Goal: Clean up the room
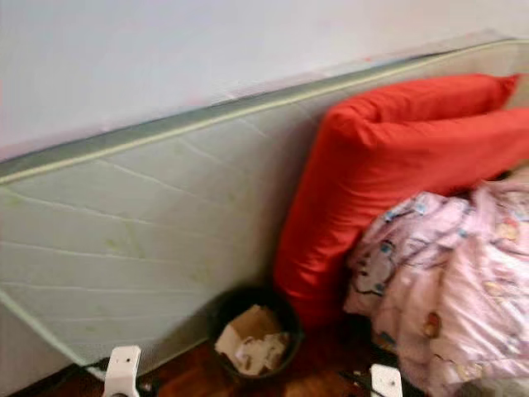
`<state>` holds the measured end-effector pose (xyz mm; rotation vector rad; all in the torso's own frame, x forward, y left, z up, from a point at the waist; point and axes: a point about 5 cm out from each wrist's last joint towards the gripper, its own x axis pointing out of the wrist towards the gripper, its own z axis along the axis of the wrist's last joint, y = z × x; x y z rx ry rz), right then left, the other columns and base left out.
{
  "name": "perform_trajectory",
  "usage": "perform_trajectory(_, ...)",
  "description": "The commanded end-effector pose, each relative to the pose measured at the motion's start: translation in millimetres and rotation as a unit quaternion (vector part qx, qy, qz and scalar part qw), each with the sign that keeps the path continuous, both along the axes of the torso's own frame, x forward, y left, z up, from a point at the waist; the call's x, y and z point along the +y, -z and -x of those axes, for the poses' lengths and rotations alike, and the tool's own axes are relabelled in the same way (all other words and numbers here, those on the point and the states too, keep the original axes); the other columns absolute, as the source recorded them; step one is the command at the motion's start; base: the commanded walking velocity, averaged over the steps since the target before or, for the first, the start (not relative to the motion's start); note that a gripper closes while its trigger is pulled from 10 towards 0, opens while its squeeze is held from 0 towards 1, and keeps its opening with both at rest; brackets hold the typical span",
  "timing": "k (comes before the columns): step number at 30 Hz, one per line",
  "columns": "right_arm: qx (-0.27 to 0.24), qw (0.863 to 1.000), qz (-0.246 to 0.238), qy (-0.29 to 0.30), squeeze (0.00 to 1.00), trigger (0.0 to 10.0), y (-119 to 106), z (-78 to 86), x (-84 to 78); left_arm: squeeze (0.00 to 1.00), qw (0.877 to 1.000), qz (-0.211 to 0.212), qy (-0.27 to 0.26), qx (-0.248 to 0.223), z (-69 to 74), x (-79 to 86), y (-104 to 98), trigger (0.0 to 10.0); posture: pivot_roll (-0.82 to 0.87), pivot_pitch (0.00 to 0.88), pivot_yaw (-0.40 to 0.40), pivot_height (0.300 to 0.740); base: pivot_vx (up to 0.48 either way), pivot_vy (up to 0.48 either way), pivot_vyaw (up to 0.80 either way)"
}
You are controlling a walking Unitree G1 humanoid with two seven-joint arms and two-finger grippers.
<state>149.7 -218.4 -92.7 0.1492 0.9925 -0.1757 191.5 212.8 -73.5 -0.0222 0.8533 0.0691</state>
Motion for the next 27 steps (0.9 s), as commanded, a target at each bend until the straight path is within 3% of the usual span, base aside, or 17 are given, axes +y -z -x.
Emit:
perform_trajectory(1, 0.004, 1.000, 0.002, 0.001, 0.00, 10.0, 0.3, 1.2, -1.1, 0.00, 1.000, -0.003, 0.004, 0.006, 0.6, 0.0, 0.7, 10.0, -0.01, 0.000, -0.036, 0.740, 0.000, -0.337, -0.74)
perform_trajectory(14, 0.005, 1.000, 0.003, 0.007, 0.00, 10.0, 0.3, 0.4, -0.9, 0.00, 1.000, -0.005, 0.007, 0.007, -0.8, -0.7, 0.2, 10.0, -0.01, 0.000, -0.036, 0.740, 0.000, -0.335, -0.71)
perform_trajectory(27, 0.001, 1.000, 0.004, 0.011, 0.00, 10.0, -0.3, -1.3, -0.1, 0.00, 1.000, -0.003, 0.009, 0.007, -2.1, -0.4, -0.5, 10.0, -0.01, 0.000, -0.033, 0.740, 0.000, -0.339, 0.00)
